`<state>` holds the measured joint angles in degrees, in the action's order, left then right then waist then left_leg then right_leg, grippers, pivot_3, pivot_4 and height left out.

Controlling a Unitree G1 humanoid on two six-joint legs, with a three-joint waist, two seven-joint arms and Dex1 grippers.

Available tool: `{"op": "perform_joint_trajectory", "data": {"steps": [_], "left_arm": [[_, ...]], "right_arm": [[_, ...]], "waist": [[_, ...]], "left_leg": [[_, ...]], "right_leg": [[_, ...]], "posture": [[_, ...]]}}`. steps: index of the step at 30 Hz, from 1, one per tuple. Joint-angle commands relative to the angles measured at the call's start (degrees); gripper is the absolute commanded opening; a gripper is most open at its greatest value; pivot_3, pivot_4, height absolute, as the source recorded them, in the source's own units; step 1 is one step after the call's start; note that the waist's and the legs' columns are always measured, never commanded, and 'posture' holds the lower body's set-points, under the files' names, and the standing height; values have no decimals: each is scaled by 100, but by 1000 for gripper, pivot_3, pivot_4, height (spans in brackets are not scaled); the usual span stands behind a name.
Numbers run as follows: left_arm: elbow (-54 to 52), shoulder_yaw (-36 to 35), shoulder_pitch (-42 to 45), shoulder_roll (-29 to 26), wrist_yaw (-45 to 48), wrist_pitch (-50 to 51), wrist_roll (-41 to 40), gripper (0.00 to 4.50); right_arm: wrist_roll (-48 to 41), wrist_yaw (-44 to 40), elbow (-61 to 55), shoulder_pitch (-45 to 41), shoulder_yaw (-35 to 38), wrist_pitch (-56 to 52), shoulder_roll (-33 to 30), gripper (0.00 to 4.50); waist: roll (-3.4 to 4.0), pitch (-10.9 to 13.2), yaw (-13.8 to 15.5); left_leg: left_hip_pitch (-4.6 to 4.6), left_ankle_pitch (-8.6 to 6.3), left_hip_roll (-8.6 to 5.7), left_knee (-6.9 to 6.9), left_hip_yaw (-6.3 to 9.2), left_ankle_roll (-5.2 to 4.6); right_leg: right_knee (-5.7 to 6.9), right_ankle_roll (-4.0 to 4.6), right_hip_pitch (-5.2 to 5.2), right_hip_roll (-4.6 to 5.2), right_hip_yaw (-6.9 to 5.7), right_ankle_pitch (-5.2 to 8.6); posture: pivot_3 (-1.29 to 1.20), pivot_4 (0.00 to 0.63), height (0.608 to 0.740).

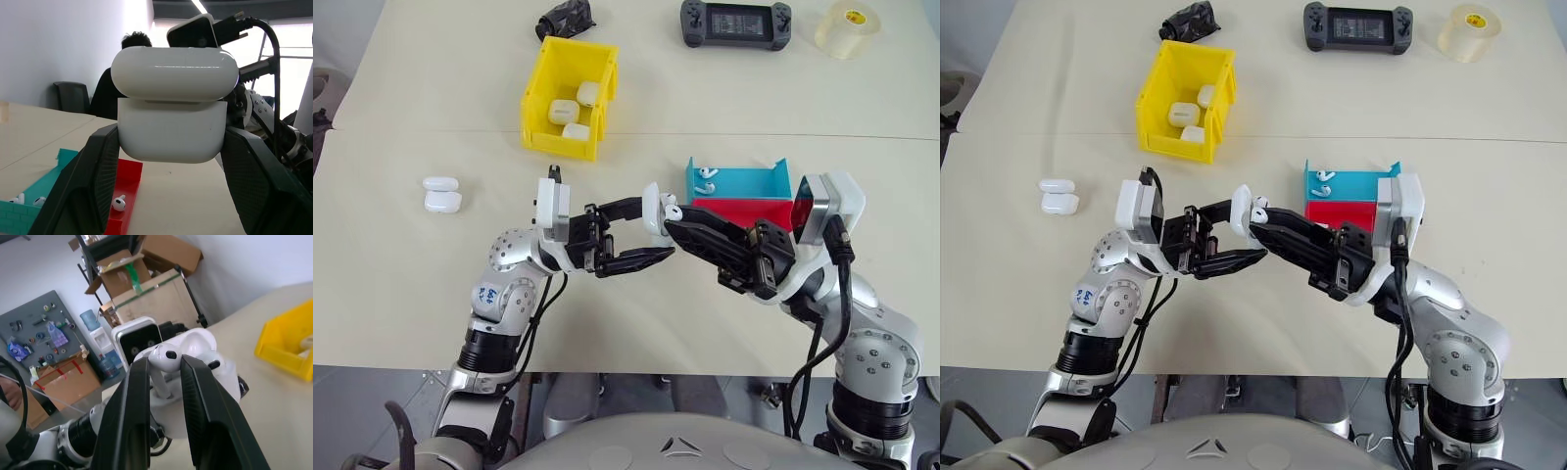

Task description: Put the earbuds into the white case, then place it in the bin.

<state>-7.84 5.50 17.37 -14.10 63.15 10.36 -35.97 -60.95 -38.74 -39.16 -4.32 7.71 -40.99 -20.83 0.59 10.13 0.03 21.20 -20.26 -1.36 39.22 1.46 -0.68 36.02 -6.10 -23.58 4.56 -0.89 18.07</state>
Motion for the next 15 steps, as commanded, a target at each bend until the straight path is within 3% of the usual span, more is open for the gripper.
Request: {"op": "perform_joint_trajectory", "data": {"steps": [1,6,15], "left_arm": [[-156,-32,48,52,-43,-18,-89,2763],[-172,-45,54,58,-46,-1,-89,2763],[-180,-22,69,88,-76,-8,-45,2763]], "right_arm": [[129,-59,-222,196,-220,213,-95,541],[282,-212,-167,371,-432,355,-348,541],[264,-183,-119,282,-459,510,-559,3468]], "waist": [[0,0,1],[0,0,2],[0,0,5]], "left_leg": [[0,0,0,0,0,0],[0,0,-1,0,0,0],[0,0,0,0,0,0]], "right_leg": [[0,0,0,0,0,0],[-2,0,1,1,1,0],[-2,0,0,0,0,0]], "posture": [[0,150,740],[0,150,740],[0,150,740]]}}
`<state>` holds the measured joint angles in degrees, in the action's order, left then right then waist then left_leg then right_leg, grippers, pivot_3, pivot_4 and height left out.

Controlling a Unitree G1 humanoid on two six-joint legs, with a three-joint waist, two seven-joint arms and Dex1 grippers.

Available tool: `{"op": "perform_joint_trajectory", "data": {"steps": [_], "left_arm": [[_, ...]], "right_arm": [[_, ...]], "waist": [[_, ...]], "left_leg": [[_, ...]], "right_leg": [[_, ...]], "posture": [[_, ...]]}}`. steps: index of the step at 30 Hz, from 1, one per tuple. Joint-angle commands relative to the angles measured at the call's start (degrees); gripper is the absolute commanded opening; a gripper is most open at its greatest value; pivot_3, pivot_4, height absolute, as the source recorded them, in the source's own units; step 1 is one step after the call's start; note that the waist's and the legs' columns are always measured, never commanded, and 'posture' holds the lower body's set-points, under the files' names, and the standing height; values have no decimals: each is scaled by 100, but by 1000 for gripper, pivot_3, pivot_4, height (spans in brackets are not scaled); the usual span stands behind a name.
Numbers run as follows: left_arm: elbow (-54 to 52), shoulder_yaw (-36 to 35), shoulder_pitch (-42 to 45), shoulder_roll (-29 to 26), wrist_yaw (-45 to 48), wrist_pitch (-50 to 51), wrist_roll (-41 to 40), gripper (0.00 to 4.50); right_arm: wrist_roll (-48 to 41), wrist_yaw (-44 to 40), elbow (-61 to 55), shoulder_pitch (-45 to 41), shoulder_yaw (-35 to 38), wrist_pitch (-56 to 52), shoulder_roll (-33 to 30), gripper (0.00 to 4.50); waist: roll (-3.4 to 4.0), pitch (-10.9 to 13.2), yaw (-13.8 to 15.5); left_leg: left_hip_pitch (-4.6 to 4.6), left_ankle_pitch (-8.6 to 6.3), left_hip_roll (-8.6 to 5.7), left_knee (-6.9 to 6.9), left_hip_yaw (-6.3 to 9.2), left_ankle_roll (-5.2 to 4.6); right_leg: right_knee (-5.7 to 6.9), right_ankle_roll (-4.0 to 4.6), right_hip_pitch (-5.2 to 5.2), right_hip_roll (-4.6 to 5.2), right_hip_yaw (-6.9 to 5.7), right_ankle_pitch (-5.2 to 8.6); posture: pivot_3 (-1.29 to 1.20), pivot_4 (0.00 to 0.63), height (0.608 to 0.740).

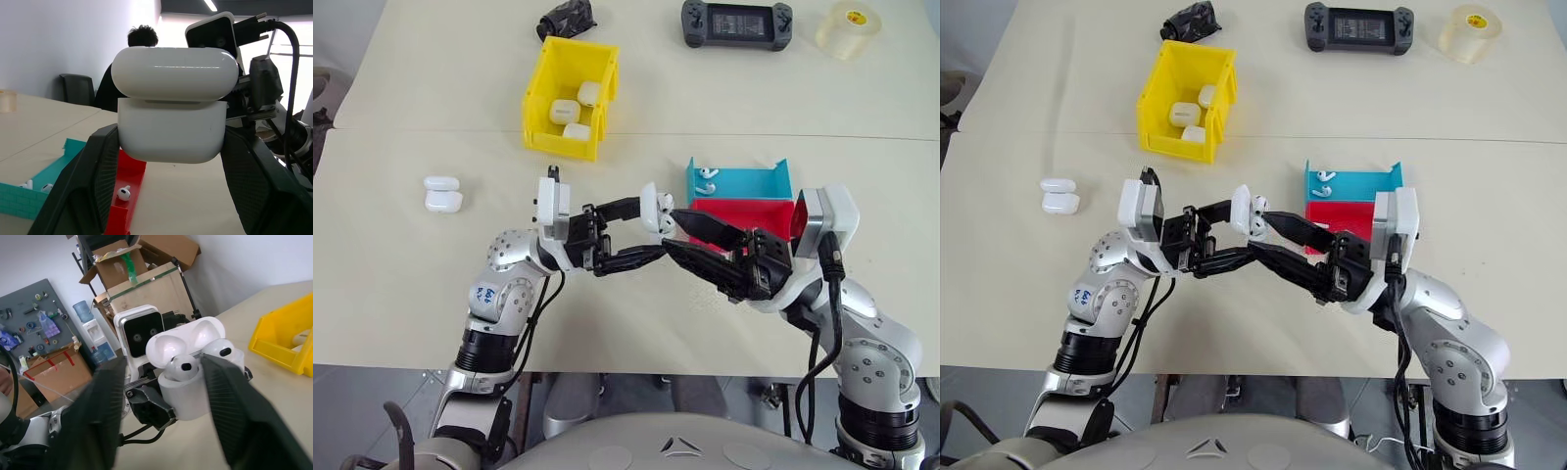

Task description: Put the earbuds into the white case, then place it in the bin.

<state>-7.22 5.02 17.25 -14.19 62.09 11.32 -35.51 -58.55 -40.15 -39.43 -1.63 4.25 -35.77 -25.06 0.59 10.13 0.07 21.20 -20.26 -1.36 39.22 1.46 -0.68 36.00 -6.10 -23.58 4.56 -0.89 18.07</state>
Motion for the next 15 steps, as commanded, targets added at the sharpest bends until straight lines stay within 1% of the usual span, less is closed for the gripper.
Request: {"op": "perform_joint_trajectory", "data": {"steps": [1,4,9,11,13,15], "left_arm": [[-227,17,84,67,20,-102,-64,2763],[-161,-23,105,-35,-31,-160,86,2763],[-99,-156,132,-363,-101,-145,279,2763],[-1,-163,241,-633,-233,-159,630,2763],[223,4,465,-989,-334,-335,1293,2763],[457,223,692,-1269,-373,-537,1859,2763]], "right_arm": [[68,-83,-78,10,-49,30,-210,3825],[54,-181,-13,40,137,95,-447,3825],[-17,-264,171,130,586,184,-812,3825],[118,-373,299,119,787,251,-1018,3439],[267,-466,375,-38,818,258,-1218,2941],[314,-472,388,-329,723,199,-1346,2220]], "waist": [[0,0,1],[-1,0,6],[-2,0,16],[-2,0,16],[-3,0,18],[-2,0,2]], "left_leg": [[0,0,0,0,0,0],[0,0,-1,0,0,0],[0,0,-1,0,0,0],[0,0,0,0,0,-1],[-1,1,0,0,0,-1],[-2,2,0,-1,-3,-2]], "right_leg": [[0,0,0,0,0,0],[-1,0,1,1,0,0],[-2,0,2,1,0,0],[-2,0,3,0,0,0],[-2,0,3,-1,-1,0],[-1,0,2,-2,1,0]], "posture": [[0,150,740],[0,150,740],[0,150,740],[0,150,740],[0,150,740],[0,150,740]]}}
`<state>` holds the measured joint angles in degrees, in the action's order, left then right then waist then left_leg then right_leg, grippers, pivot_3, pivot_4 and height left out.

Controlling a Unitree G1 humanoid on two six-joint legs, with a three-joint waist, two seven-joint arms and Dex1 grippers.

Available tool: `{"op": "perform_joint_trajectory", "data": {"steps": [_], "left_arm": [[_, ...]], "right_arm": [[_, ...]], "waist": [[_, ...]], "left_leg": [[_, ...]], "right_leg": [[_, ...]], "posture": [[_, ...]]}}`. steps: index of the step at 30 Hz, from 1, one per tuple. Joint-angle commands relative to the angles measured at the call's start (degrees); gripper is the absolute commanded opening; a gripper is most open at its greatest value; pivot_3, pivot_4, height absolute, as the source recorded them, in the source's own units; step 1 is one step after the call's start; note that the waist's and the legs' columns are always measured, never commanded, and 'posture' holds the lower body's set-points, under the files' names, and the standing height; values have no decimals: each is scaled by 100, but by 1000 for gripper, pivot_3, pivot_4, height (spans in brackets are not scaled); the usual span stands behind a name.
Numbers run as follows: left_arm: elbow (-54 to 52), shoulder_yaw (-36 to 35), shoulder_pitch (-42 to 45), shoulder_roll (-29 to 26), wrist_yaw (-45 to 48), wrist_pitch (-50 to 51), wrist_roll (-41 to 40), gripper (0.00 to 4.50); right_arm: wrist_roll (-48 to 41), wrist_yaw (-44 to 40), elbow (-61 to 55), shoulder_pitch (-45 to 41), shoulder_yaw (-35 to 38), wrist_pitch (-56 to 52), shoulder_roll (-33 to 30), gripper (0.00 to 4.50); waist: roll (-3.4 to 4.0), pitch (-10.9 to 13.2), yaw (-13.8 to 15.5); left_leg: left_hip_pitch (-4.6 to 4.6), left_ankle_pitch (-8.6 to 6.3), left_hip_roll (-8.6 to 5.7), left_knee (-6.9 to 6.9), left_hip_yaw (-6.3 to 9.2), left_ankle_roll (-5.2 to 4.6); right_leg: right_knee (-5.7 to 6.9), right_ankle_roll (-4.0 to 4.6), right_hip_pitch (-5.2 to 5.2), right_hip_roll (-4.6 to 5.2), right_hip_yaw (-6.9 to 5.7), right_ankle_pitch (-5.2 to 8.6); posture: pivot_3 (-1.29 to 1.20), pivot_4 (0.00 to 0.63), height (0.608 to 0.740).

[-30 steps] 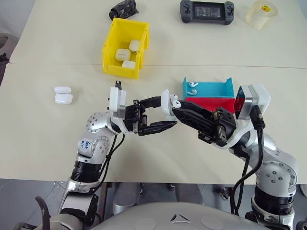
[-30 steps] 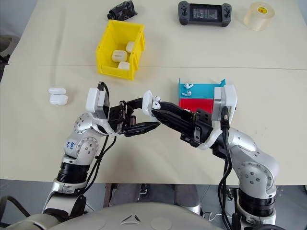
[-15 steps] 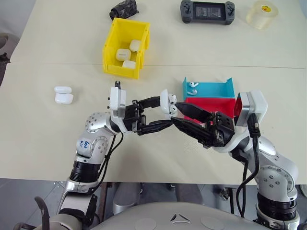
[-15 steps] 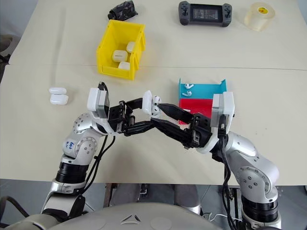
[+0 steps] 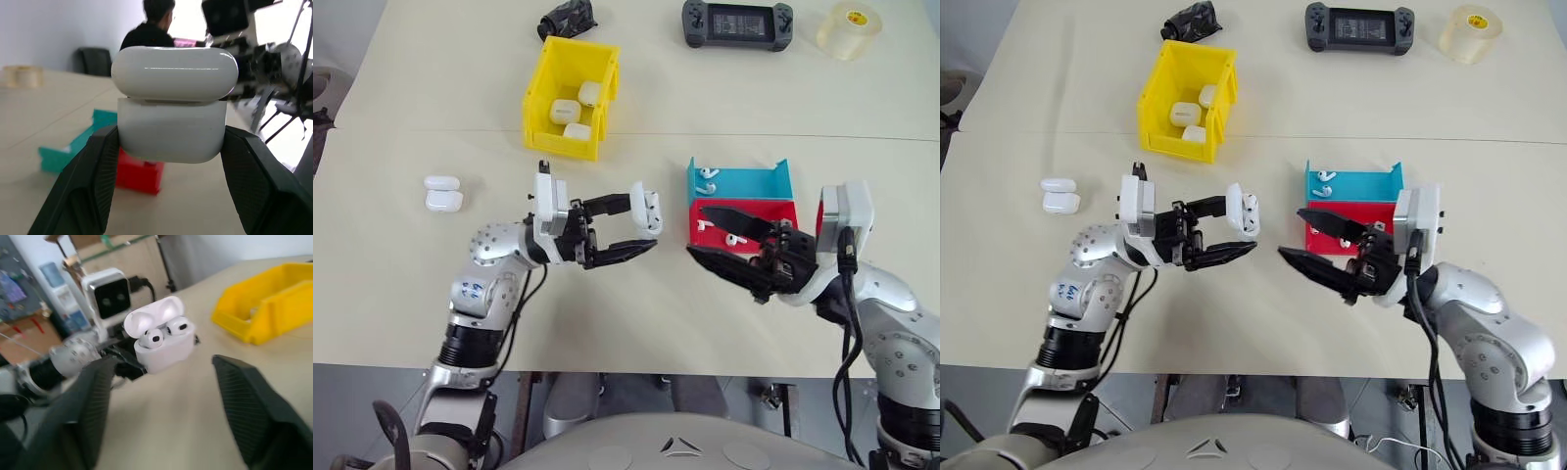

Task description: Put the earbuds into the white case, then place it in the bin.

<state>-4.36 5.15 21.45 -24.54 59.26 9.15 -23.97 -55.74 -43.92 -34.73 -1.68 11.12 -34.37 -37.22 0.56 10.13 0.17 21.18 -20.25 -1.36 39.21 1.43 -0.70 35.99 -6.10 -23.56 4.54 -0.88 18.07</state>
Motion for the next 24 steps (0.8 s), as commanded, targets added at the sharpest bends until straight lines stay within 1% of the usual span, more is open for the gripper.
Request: {"op": "perform_joint_trajectory", "data": {"steps": [1,3,4,6,9,11,14,17,20,24], "left_arm": [[270,276,379,-296,-74,-431,843,2763],[401,385,542,-378,-75,-522,1066,2763],[431,444,612,-402,-59,-533,1151,2763],[367,617,698,-445,21,-432,1282,2763],[175,795,691,-452,91,-323,1350,2763],[49,825,667,-410,63,-200,1301,2763],[-192,867,602,-374,43,-46,1228,2763],[-355,827,535,-363,-2,-22,1213,2763],[-398,708,485,-314,-63,-136,1161,2763],[-479,475,325,-193,-49,-230,846,2763]], "right_arm": [[37,-82,-98,-498,-39,9,-181,1861],[83,-7,-109,-785,-197,-105,-235,1173],[98,53,-120,-964,-317,-177,-224,762],[237,168,-135,-1407,-710,-321,-146,103],[391,434,-42,-1918,-1159,-560,43,43],[478,449,31,-2083,-1346,-676,83,43],[846,489,256,-2270,-1723,-726,193,43],[1299,259,545,-2185,-1978,-564,135,43],[1450,-2,740,-2022,-1905,-393,86,43],[1749,-526,1093,-1665,-1781,146,-44,43]], "waist": [[0,0,-8],[0,0,-4],[-1,1,-1],[-1,1,-3],[-2,1,-5],[-2,1,-6],[-2,1,1],[-2,1,12],[-2,1,6],[-4,1,13]], "left_leg": [[-1,0,-1,0,-5,-1],[-2,0,0,-3,-8,-2],[0,0,0,-5,-6,-2],[3,-1,0,-6,-4,-4],[6,-1,0,-5,-3,-4],[6,0,0,-4,-3,-3],[8,0,-1,-3,-1,-4],[9,0,-4,-2,-1,-4],[10,0,-4,-2,0,-4],[10,0,-3,-1,0,-5]], "right_leg": [[1,0,0,-1,2,0],[1,0,-2,0,4,0],[-1,0,-3,1,3,0],[-1,0,-5,2,1,0],[0,0,-8,4,1,0],[0,0,-9,4,1,0],[0,0,-8,6,0,0],[1,0,-8,9,0,0],[1,0,-9,9,0,0],[1,0,-8,8,-2,0]], "posture": [[0,150,740],[0,150,740],[0,150,740],[0,150,740],[0,150,740],[0,150,740],[0,150,740],[0,150,740],[0,150,740],[0,150,740]]}}
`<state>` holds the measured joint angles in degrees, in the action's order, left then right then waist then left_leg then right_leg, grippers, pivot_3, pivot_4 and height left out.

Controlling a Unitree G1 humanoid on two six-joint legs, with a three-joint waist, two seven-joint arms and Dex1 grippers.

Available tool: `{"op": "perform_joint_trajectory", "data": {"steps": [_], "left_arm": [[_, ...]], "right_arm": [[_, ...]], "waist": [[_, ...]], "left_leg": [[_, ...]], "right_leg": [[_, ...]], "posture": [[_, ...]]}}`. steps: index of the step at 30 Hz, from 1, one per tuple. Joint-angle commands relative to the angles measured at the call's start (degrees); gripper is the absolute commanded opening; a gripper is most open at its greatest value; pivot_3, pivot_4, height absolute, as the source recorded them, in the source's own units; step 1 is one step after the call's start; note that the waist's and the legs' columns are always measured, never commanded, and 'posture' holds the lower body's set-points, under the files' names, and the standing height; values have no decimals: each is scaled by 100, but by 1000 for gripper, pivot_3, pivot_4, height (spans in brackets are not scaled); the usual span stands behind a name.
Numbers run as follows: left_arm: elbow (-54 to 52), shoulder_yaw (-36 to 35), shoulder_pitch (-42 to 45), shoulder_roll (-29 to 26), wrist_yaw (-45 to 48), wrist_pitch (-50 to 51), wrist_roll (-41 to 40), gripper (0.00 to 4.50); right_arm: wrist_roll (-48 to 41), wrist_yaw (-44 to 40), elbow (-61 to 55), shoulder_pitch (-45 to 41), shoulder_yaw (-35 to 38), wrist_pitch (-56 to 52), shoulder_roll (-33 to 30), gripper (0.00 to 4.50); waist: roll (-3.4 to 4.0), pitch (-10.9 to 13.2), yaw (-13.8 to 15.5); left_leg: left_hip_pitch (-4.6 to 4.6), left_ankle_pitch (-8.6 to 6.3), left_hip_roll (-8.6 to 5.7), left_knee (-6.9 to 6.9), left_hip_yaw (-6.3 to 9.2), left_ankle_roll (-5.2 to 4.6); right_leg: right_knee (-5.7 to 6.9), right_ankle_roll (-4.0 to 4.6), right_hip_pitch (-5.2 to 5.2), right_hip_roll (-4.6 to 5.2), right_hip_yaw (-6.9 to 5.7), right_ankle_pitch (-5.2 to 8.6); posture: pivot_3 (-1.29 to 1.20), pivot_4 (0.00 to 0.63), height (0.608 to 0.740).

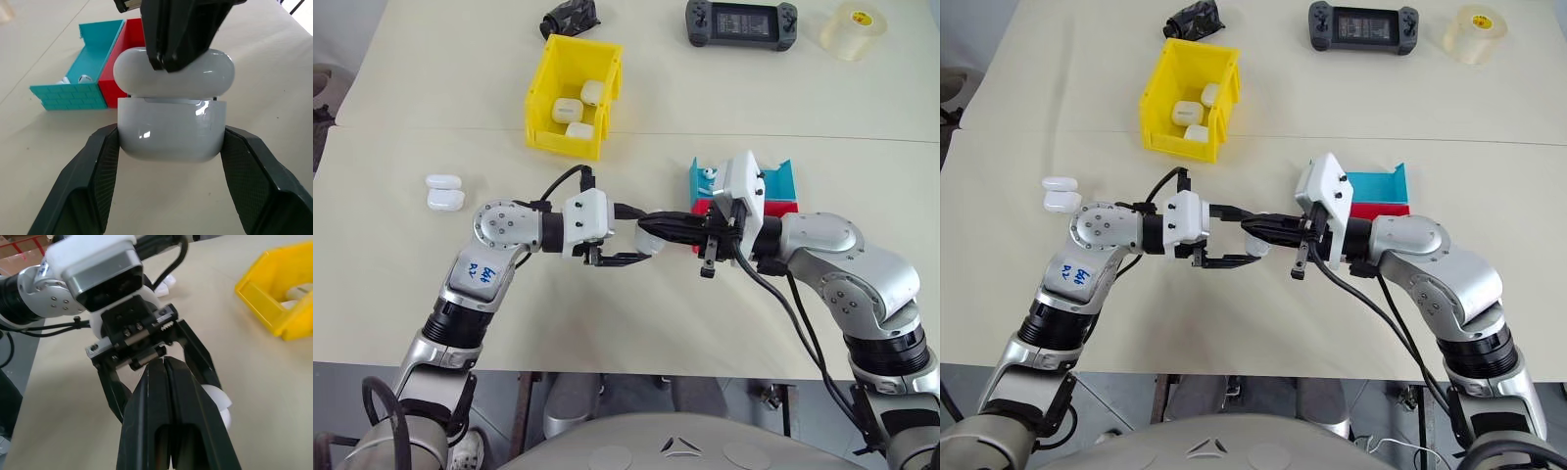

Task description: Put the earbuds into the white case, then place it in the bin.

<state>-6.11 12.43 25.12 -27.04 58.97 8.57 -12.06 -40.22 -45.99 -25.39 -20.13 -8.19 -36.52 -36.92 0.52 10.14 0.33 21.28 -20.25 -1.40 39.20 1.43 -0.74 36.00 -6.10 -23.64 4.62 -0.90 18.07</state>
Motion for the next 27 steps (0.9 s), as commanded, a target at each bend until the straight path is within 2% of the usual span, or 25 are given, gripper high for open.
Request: {"op": "perform_joint_trajectory", "data": {"steps": [1,4,8,12,15,21,22,27], "left_arm": [[-335,-325,-83,92,-71,-91,-425,2763],[-421,-567,-198,150,-234,186,-666,2763],[-581,-1186,-475,290,-887,679,-1060,2763],[-618,-1850,-510,644,-1917,1065,-1302,2763],[-154,-2549,34,955,-3107,1017,-1206,2763],[819,-2615,853,890,-3493,851,-914,2763],[1129,-2523,1077,870,-3483,799,-806,2763],[2726,-2151,2037,913,-3139,369,-481,2763]], "right_arm": [[221,-398,228,244,210,448,-84,43],[160,-638,374,499,544,714,-104,43],[-661,-677,177,1068,1538,789,97,43],[-657,-436,-181,1568,2101,1038,204,1240],[-317,-341,-295,2008,2927,1597,105,2236],[-215,-265,-457,2445,3256,1850,118,4273],[-145,-250,-481,2534,3211,1898,154,4448],[156,-110,-516,2695,2951,2092,299,4448]], "waist": [[0,0,-3],[0,0,-4],[-2,0,6],[-2,0,45],[-6,1,121],[-30,-7,118],[-30,-7,118],[-37,-5,122]], "left_leg": [[-1,0,0,0,-1,0],[-2,0,1,0,-2,0],[-2,0,4,-2,-1,0],[-6,0,3,0,-3,0],[-7,1,3,2,-3,2],[-10,1,-3,0,-10,1],[-9,1,-5,1,-11,1],[-10,2,-13,3,-19,-1]], "right_leg": [[-1,0,0,0,1,0],[1,0,0,-1,1,0],[4,0,0,-1,1,0],[2,-1,4,-1,3,-1],[4,-2,3,-3,3,-1],[23,-7,4,-6,4,-4],[26,-8,4,-6,4,-4],[37,-9,1,-7,-4,-5]], "posture": [[0,150,740],[0,150,740],[0,150,740],[0,150,740],[0,150,740],[0,150,740],[0,150,740],[0,150,740]]}}
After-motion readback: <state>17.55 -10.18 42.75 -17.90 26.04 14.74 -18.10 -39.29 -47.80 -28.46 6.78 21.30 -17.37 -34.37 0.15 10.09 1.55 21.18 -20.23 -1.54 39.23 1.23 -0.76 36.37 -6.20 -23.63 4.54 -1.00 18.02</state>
